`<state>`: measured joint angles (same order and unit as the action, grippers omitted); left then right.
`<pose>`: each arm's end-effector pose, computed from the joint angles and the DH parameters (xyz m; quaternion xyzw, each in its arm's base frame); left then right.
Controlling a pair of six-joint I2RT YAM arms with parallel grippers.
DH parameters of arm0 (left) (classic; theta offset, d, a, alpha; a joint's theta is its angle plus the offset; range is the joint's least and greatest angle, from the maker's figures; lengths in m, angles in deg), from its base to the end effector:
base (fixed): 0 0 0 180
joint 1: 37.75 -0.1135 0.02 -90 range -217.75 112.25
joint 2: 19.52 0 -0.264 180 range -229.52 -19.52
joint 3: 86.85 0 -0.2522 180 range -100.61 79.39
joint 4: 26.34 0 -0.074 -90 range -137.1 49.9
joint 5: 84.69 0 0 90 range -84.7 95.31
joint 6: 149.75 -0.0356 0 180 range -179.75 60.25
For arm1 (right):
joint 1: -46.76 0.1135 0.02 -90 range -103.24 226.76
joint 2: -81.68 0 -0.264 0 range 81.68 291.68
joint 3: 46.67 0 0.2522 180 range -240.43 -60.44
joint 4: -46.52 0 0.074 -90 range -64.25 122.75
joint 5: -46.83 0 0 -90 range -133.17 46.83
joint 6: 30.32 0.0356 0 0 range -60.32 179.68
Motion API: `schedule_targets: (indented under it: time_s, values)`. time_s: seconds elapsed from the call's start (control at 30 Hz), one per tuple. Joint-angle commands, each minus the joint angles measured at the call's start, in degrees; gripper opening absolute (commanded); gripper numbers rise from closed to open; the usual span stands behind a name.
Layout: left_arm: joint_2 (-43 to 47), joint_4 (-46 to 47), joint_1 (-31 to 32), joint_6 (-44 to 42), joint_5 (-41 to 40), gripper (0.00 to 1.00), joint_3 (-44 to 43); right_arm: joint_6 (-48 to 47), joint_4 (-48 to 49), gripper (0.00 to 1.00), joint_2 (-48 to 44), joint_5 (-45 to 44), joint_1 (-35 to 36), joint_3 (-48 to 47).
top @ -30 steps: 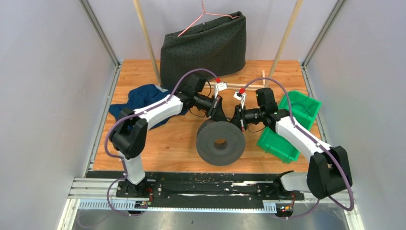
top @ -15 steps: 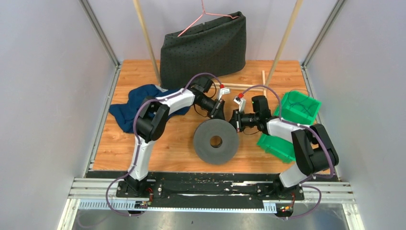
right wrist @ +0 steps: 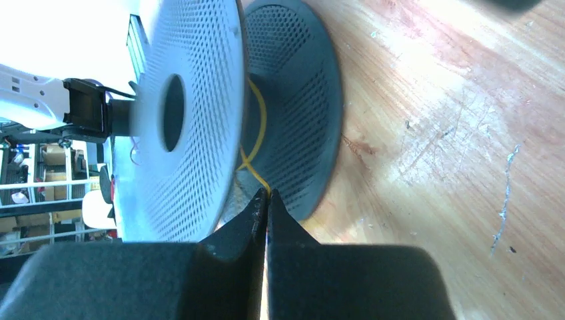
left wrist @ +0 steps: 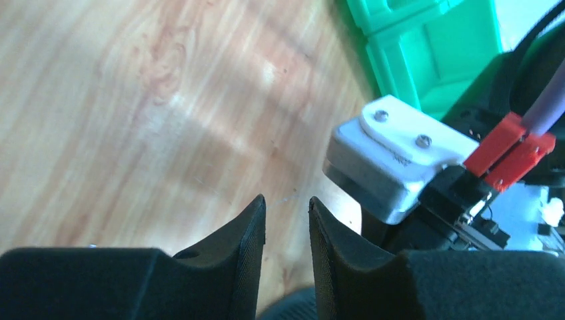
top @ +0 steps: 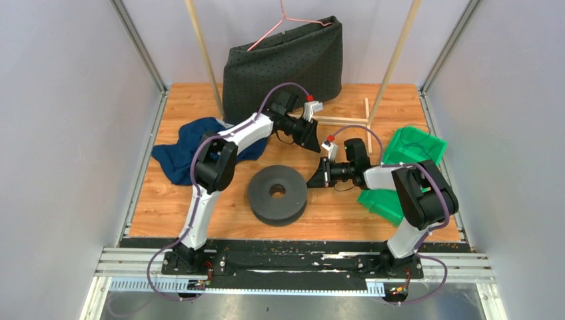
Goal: Wrap the cables
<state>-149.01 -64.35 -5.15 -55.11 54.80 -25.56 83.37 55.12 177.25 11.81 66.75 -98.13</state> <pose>0.4063 -0.2920 0.1970 0.3483 0.7893 -0.4733 0.1778 0.2753 0.1312 0.1459 -0.1857 0.7951 0.5320 0.2243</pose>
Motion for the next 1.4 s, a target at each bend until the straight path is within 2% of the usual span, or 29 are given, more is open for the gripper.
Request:
schedule_targets:
  time_s: [0.0, 0.17, 0.37, 0.57, 0.67, 0.87, 1.03, 1.1, 1.2, 1.37]
  values:
    - [-3.6, -0.5, -0.4, -0.3, -3.5, 0.33, -3.8, 1.8, 3.5, 0.01, 1.3, 0.9, 0.8, 0.9]
    - [-2.2, -1.5, -0.4, -0.5, -5.3, 0.34, -5.1, 2.5, 4.6, 0.01, 1.3, 0.4, 0.9, 1.3]
    - [4.2, -3.1, -0.2, 0.8, -6.4, 0.34, -5.5, 3.6, 6.6, 0.01, 1.4, 0.1, 1.0, 2.2]
    - [18.7, -5.9, 2.0, 2.3, -11.2, 0.34, 1.2, 3.7, 6.1, 0.01, 0.1, -0.7, 0.9, 3.0]
    - [28.6, -5.9, 3.4, 4.0, -16.4, 0.34, 7.9, 1.3, 1.3, 0.01, -2.9, -2.7, 0.8, 3.5]
    - [49.2, -8.7, 3.5, 10.6, -31.3, 0.34, 26.3, -6.9, -19.8, 0.2, -12.3, -12.4, 0.4, 0.1]
    - [63.4, -13.7, 3.2, 15.7, -41.5, 0.35, 38.9, -9.4, -33.3, 0.35, -20.3, -23.2, -0.2, -2.5]
    - [68.5, -14.8, 2.6, 18.3, -45.5, 0.35, 42.6, -9.9, -37.8, 0.39, -23.8, -27.7, -0.3, -3.8]
    - [75.4, -14.4, 2.0, 21.2, -51.1, 0.46, 47.1, -11.1, -44.2, 0.46, -29.1, -34.1, -0.4, -7.1]
    - [78.9, -14.8, 1.7, 21.8, -55.6, 0.5, 48.8, -12.6, -48.3, 0.53, -34.7, -40.8, -0.6, -11.2]
